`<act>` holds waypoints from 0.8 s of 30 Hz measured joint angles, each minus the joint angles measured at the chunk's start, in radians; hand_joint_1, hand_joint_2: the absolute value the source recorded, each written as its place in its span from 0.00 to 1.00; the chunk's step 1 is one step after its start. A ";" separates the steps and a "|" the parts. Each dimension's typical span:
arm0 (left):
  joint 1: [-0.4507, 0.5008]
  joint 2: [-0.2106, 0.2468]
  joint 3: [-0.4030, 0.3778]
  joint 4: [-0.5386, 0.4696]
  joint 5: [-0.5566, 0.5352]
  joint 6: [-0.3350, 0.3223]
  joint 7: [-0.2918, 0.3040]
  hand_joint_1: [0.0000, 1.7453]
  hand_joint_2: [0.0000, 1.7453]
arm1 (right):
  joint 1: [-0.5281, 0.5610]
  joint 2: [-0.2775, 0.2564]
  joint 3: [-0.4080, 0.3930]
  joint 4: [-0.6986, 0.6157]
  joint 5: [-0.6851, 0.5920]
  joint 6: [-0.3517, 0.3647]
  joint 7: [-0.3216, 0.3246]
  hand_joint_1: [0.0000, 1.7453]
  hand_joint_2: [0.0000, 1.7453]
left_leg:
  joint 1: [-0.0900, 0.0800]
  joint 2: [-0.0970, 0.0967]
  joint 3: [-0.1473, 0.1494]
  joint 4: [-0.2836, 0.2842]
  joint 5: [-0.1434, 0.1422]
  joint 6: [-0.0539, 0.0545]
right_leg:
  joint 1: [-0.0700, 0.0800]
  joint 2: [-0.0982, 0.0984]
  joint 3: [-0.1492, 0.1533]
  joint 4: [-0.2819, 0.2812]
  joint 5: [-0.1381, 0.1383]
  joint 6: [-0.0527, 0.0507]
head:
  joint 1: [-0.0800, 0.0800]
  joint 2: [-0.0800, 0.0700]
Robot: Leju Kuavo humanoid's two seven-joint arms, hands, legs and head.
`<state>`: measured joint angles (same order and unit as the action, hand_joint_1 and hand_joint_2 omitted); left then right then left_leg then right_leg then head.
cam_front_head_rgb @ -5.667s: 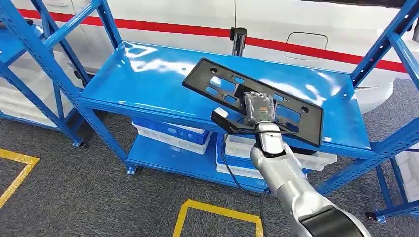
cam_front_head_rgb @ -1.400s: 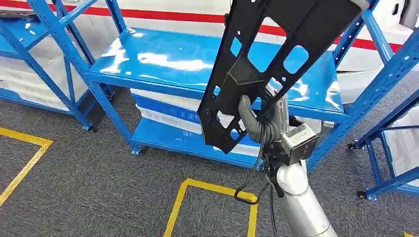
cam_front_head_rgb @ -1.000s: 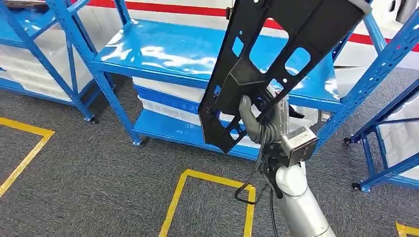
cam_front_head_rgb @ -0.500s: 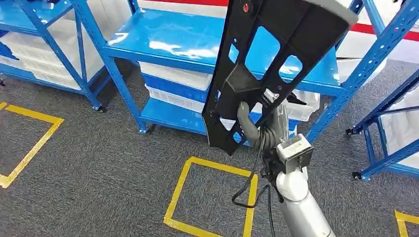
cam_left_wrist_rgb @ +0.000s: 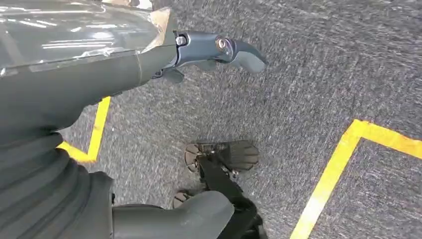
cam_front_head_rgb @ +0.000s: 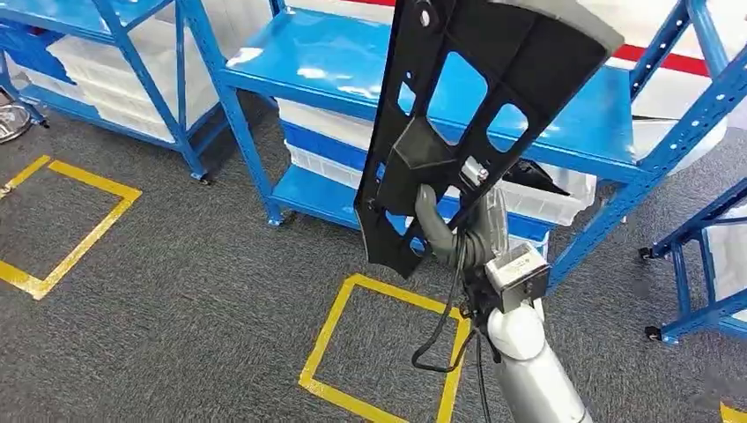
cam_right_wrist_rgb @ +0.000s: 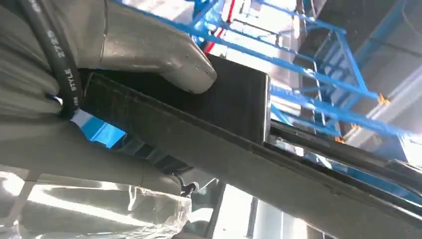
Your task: Take the parts from the cabinet and place them on the table.
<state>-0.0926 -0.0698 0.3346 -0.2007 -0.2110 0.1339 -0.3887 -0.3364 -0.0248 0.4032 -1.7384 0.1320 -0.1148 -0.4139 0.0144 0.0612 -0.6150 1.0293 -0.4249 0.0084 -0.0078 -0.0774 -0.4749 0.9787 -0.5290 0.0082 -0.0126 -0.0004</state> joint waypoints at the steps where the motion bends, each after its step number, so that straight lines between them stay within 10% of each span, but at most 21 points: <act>1: 0.000 0.001 0.000 0.000 0.000 0.002 0.000 0.00 1.00 | -0.001 0.000 0.000 0.000 -0.001 0.004 0.000 1.00 1.00 | -0.003 -0.009 -0.002 -0.007 -0.005 0.008 | -0.001 -0.011 -0.002 0.000 -0.001 0.008 | 0.000 0.000; 3: 0.002 0.000 0.000 -0.001 0.000 0.002 0.002 0.00 1.00 | 0.000 -0.001 0.000 -0.002 0.000 0.007 0.000 1.00 1.00 | 0.004 -0.025 0.008 -0.028 0.003 0.020 | 0.001 0.012 -0.012 0.019 -0.021 0.018 | 0.002 0.000; 5: 0.000 0.001 0.000 -0.001 0.000 0.002 0.003 0.00 1.00 | 0.001 -0.002 0.001 -0.003 -0.001 0.007 0.000 1.00 1.00 | 0.002 -0.045 0.005 -0.033 0.008 0.032 | -0.003 0.064 -0.082 0.162 -0.084 0.002 | 0.006 0.000; 8: 0.001 0.002 0.001 -0.001 0.000 0.002 0.003 0.00 1.00 | 0.010 -0.005 0.001 -0.002 -0.001 0.007 0.000 1.00 1.00 | 0.001 -0.079 0.002 -0.032 0.009 0.034 | -0.004 0.073 -0.188 0.345 -0.125 0.008 | 0.007 0.000; 12: 0.002 0.000 0.001 -0.001 0.000 0.002 0.003 0.00 1.00 | 0.010 -0.005 0.001 -0.002 -0.001 0.007 0.000 1.00 1.00 | 0.002 -0.120 -0.001 -0.019 0.010 0.029 | -0.013 0.097 -0.075 0.071 0.013 0.049 | 0.008 0.000; 13: 0.002 0.001 0.001 -0.001 0.000 0.002 0.003 0.00 1.00 | 0.010 -0.005 0.001 -0.002 -0.001 0.007 0.000 1.00 1.00 | -0.004 -0.128 -0.009 -0.008 0.008 0.021 | -0.016 0.126 -0.072 0.042 0.017 0.042 | 0.008 0.000; 17: 0.010 0.002 0.005 -0.001 0.000 0.002 0.006 0.00 1.00 | 0.009 -0.005 0.001 -0.003 -0.002 0.010 0.000 1.00 1.00 | 0.000 -0.146 -0.027 -0.009 0.020 -0.003 | -0.013 0.100 -0.075 0.043 0.034 0.007 | 0.005 0.000; 20: 0.008 0.003 0.005 -0.001 0.000 0.002 0.007 0.00 1.00 | 0.007 -0.002 0.000 -0.003 -0.003 0.011 0.000 1.00 1.00 | 0.001 -0.075 -0.073 0.103 -0.060 -0.016 | -0.016 0.080 -0.076 0.040 0.041 -0.011 | -0.005 0.000; 22: 0.008 0.004 0.005 -0.001 -0.004 0.002 0.008 0.00 1.00 | 0.008 -0.003 0.000 -0.003 -0.006 0.013 0.000 1.00 1.00 | 0.003 -0.067 -0.141 0.257 -0.128 -0.023 | -0.012 0.062 -0.079 0.041 0.040 -0.013 | -0.005 0.000; 24: 0.009 0.004 0.005 -0.001 -0.011 0.001 0.008 0.00 1.00 | 0.011 -0.004 0.000 -0.003 -0.007 0.014 -0.001 1.00 1.00 | 0.005 -0.065 -0.150 0.288 -0.125 -0.022 | -0.010 0.044 -0.080 0.041 0.040 -0.013 | -0.005 0.000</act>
<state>-0.0837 -0.0660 0.3395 -0.2014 -0.2220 0.1350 -0.3803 -0.3254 -0.0286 0.4032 -1.7411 0.1247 -0.1011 -0.4147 0.0192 -0.0035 -0.7650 1.3174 -0.5500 -0.0141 -0.0181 -0.0338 -0.5553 1.0195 -0.4890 -0.0050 -0.0179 -0.0004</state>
